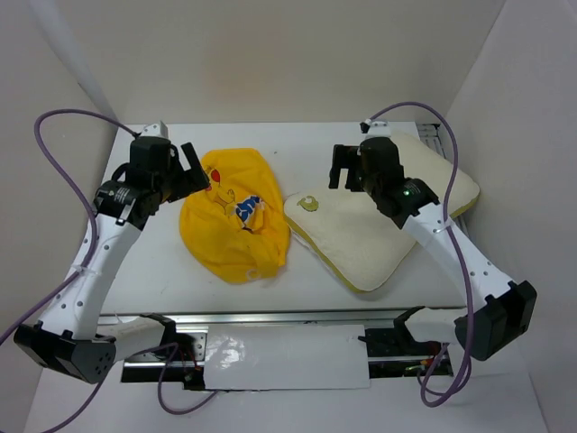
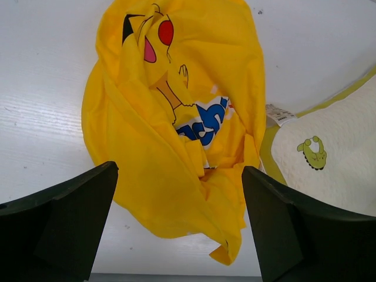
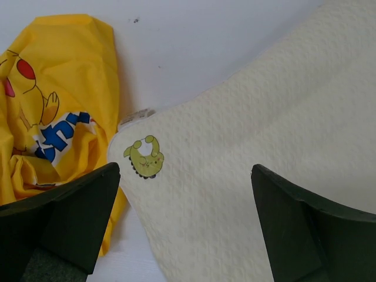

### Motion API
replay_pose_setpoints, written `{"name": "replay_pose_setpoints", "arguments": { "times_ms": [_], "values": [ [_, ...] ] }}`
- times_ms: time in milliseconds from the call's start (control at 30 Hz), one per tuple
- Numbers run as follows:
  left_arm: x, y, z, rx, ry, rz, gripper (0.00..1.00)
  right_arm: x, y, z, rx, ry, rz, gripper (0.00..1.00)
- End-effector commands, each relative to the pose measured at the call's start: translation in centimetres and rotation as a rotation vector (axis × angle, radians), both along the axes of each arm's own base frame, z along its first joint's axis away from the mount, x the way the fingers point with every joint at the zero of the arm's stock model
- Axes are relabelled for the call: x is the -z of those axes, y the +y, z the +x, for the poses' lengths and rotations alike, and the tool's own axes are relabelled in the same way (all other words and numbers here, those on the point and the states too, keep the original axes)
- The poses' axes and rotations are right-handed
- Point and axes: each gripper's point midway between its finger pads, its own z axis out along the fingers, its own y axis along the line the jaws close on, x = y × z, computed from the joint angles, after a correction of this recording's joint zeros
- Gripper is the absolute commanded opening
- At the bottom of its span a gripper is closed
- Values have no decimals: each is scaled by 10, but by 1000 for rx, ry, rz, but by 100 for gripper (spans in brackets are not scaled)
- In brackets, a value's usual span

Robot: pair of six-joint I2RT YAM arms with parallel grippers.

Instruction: Put the pillow into the pillowcase

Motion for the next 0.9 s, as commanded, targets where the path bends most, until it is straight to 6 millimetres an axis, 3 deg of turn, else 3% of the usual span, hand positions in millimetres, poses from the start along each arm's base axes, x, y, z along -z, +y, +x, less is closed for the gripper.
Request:
{"name": "replay_pose_setpoints", "arguments": {
  "times_ms": [0, 133, 167, 267, 300, 367, 400, 433, 467, 500, 533, 567, 600, 700, 733, 800, 867],
  "values": [
    [-3, 7, 0, -47, -21, -15, 100, -30, 10, 0, -35, -102, 31, 100],
    [34, 10, 4, -60, 93, -21, 100, -14, 39, 9, -127, -87, -14, 100],
    [47, 9, 7, -65, 134, -30, 100, 0, 49, 18, -149, -61, -47, 100],
    [80, 16, 8, -102, 229, -35, 100, 4, 79, 31, -206, -78, -87, 100],
    [94, 18, 7, -110, 266, -20, 100, 16, 94, 43, -233, -80, -97, 100],
    [120, 23, 11, -143, 344, -5, 100, 15, 118, 55, -284, -87, -82, 100],
    [128, 25, 12, -156, 371, -16, 100, 40, 133, 64, -332, -38, -98, 100],
    [136, 26, 14, -160, 400, -20, 100, 45, 141, 72, -343, -30, -96, 100],
    [147, 26, 18, -162, 436, -12, 100, 33, 151, 85, -341, -57, -83, 100],
    [154, 25, 19, -171, 455, -15, 100, 64, 161, 96, -357, -10, -112, 100],
    [154, 27, 27, -179, 441, -20, 100, 71, 165, 103, -358, 5, -119, 100],
    [162, 24, 30, -161, 459, -25, 100, 61, 174, 114, -356, -23, -105, 100],
    [165, 24, 33, -161, 459, -25, 100, 87, 180, 123, -363, 11, -131, 100],
    [173, 20, 44, -149, 458, -53, 100, 96, 199, 133, -430, 7, -124, 100],
    [180, 17, 46, -130, 470, -59, 100, 118, 206, 132, -472, 39, -130, 100],
    [183, 7, 55, -89, 457, -92, 95, 123, 216, 137, -497, 33, -112, 100],
    [191, 5, 60, -74, 472, -91, 90, 143, 224, 139, -507, 53, -120, 100]
  ]
}}
